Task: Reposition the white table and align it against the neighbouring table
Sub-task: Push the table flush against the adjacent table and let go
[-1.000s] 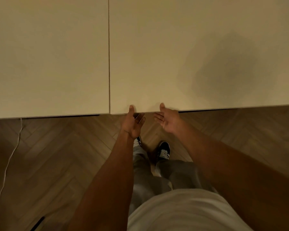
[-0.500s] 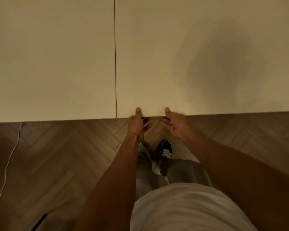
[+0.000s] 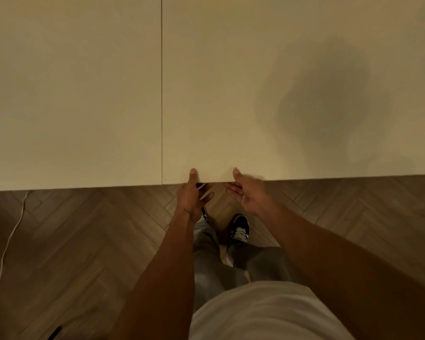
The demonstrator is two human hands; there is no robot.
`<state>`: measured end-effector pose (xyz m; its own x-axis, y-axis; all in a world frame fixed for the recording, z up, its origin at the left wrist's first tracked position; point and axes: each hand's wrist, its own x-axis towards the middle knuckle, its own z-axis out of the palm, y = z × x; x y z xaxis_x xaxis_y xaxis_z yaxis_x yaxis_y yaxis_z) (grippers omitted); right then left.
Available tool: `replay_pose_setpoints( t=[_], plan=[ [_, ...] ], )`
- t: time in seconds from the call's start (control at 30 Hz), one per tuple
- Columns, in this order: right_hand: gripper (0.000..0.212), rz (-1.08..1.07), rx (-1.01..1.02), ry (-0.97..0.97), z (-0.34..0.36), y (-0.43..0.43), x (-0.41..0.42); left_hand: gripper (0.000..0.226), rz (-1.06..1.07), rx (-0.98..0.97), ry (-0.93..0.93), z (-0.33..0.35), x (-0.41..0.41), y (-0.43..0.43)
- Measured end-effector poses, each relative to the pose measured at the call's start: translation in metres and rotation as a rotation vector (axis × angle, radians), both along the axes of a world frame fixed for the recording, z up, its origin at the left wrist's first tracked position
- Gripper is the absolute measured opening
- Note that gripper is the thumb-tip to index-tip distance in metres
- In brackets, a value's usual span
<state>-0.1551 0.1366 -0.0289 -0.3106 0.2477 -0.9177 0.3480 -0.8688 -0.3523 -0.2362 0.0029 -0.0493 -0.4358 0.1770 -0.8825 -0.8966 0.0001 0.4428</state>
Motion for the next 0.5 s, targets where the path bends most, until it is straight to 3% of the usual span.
replay_pose_setpoints(
  t=[0.27, 0.5],
  plan=[
    [0.044, -0.189, 0.041, -0.071, 0.0, 0.017, 0.005, 0.031, 0.073, 0.067, -0.046, 0.004, 0.0, -0.001],
    [0.039, -0.272, 0.029, -0.072, -0.003, 0.023, 0.008, 0.044, 0.05, 0.073, -0.053, -0.001, -0.003, -0.003]
  ],
)
